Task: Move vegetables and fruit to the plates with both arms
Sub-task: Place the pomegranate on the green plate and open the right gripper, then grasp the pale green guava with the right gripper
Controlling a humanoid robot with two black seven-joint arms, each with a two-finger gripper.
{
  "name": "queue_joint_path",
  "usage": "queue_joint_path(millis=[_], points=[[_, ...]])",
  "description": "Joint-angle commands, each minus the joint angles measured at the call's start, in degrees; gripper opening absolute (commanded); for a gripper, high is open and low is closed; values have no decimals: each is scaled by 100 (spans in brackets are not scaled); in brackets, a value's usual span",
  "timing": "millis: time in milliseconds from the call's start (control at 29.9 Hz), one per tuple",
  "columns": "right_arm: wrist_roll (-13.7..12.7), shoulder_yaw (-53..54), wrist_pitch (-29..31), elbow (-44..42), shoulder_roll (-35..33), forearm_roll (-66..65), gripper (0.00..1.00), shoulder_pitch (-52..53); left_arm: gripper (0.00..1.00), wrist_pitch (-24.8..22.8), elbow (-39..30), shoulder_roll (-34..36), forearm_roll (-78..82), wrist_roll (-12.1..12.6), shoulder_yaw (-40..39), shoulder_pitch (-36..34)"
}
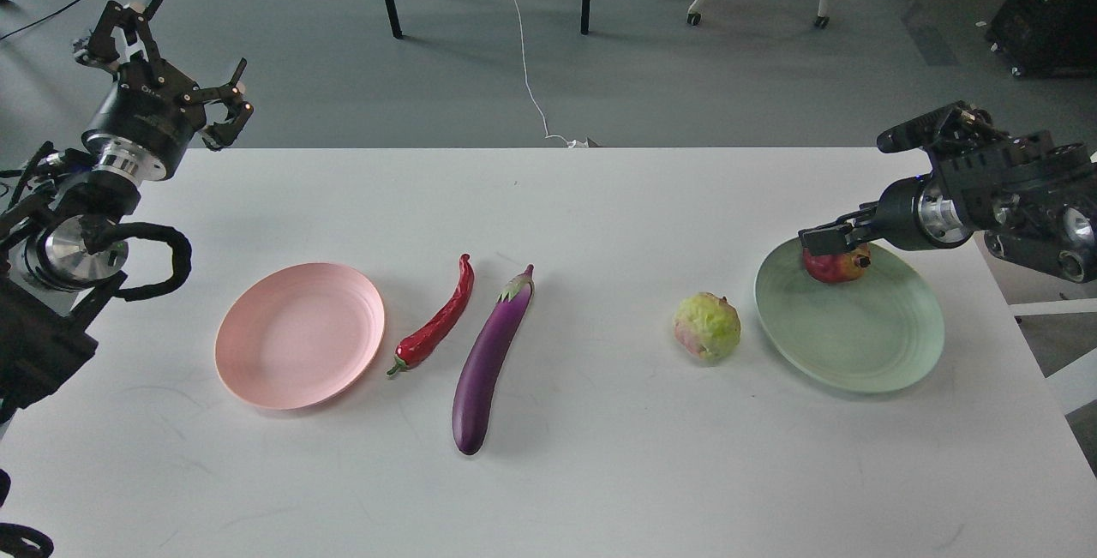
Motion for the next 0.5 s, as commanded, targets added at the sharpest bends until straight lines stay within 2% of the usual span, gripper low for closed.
queue_joint_path(millis=[0,167,468], points=[[-8,62,2,819,31,50,97,729,98,1,-1,2,0,0,0,7],[-8,88,10,1858,268,76,97,1144,98,18,-27,2,-9,0,0,-2],[36,0,10,1912,751,59,93,749,98,9,-27,11,0,0,-9,-2]])
